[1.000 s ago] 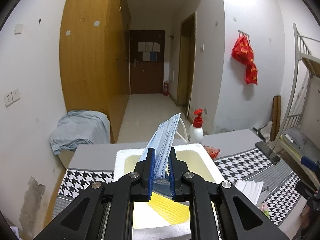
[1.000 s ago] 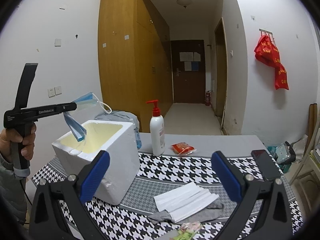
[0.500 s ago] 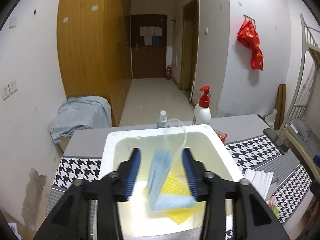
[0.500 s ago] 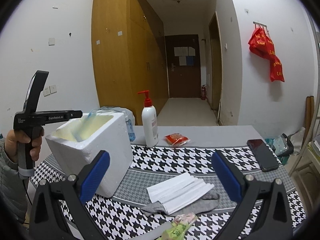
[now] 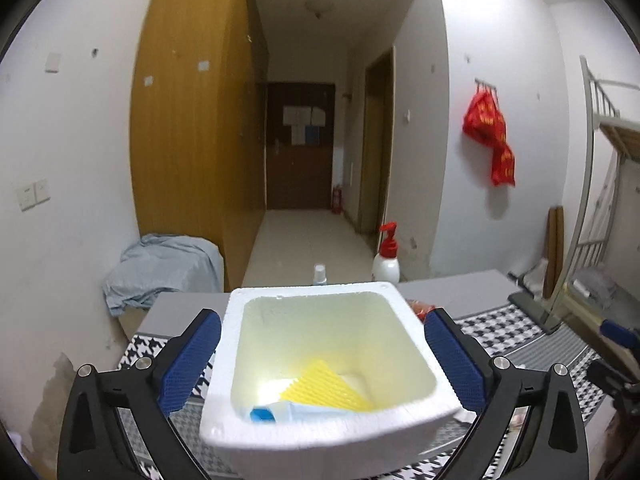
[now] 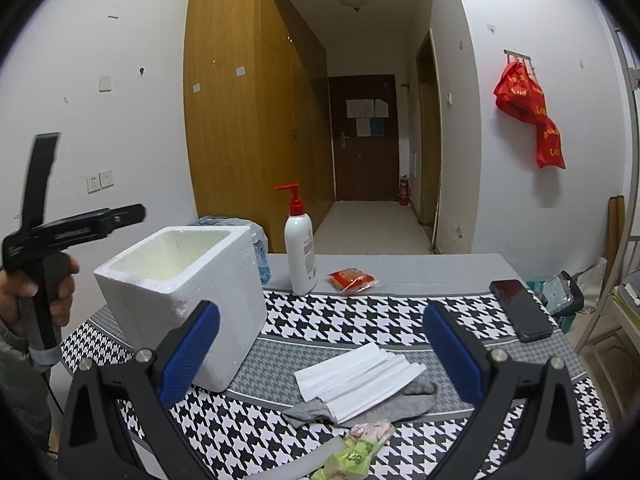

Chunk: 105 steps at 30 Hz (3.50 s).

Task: Organize soft objects
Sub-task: 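Open the left tool to drop the blue mask into the box, then move the left tool back toward the white tube on the table, then grasp the white tube with the left tool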

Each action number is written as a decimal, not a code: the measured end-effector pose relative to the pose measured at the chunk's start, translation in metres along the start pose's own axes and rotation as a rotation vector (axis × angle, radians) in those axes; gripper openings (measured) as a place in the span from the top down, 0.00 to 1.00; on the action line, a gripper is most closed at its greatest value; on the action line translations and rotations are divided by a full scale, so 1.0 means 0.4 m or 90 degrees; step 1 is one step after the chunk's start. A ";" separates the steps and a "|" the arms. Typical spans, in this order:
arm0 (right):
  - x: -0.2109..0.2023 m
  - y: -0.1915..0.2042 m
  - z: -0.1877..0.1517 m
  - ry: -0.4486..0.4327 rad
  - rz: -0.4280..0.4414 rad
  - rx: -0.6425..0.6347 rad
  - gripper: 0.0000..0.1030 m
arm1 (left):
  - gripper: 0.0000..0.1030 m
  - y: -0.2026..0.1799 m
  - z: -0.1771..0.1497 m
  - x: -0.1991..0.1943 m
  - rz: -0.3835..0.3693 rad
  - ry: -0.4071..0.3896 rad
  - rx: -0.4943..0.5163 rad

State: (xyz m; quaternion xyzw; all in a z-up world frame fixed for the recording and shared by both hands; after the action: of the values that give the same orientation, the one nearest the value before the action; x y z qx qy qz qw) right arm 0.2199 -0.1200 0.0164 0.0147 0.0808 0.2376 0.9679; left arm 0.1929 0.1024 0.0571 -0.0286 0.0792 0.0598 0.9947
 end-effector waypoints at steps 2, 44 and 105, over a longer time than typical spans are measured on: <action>-0.009 0.004 -0.001 -0.009 0.001 0.002 0.00 | 0.01 0.006 -0.002 -0.050 0.012 -0.029 -0.025; -0.117 -0.004 -0.094 -0.010 -0.025 0.030 0.00 | 0.01 -0.170 -0.220 -0.193 -0.105 -0.059 -0.013; -0.052 -0.130 -0.276 0.140 -0.102 0.036 0.00 | 0.81 -0.429 -0.494 -0.030 -0.353 0.299 0.162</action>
State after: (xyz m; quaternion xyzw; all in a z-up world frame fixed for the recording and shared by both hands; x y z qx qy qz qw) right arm 0.2075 -0.1770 -0.0928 0.0091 0.1942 0.1571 0.9683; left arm 0.1718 -0.0820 -0.1278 0.0622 0.3012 -0.2298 0.9234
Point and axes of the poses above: each gripper's, at about its wrist camera, not at the fingertips, and x roughly the way its jaws point, y to its left, z to its top, the point moved 3 cm from there along x, roughly the way its jaws point, and after that the axes turned 11 degrees about -y, right-handed, at the moved point
